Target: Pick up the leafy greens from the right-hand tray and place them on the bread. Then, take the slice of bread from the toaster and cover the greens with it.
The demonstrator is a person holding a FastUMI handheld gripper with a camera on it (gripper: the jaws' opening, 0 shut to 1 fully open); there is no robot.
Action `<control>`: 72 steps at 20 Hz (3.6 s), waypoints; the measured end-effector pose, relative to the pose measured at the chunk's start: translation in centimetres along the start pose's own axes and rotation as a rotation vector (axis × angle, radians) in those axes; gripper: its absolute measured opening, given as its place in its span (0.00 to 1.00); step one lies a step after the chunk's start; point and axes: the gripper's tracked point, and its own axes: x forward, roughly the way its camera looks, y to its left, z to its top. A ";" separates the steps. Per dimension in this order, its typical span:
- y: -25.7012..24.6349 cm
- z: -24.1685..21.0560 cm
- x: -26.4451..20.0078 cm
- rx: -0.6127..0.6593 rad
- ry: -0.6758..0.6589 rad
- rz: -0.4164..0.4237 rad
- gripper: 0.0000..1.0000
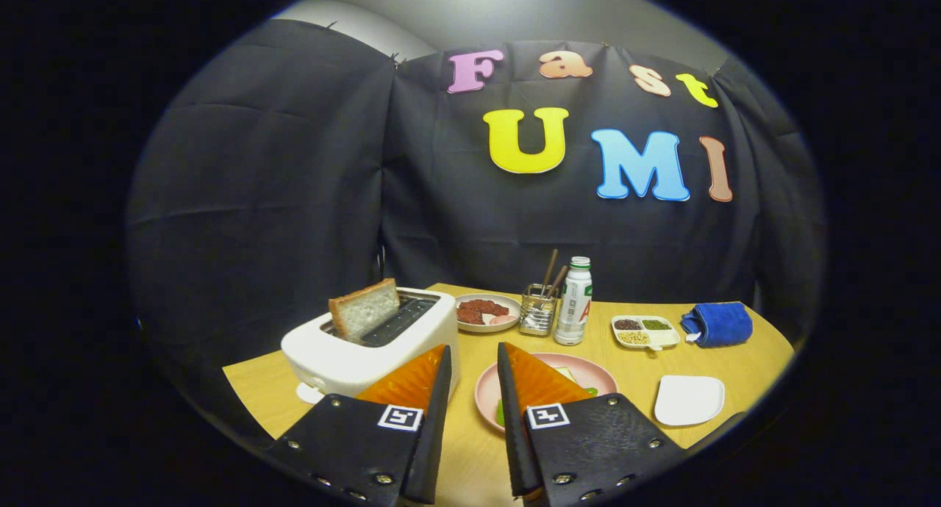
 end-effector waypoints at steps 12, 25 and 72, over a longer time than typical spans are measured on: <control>10.4 2.3 1.0 -0.001 -0.034 0.067 0.37; 12.6 1.3 7.4 -0.050 0.021 -0.025 0.37; -8.4 1.7 3.8 0.116 0.047 -0.163 0.06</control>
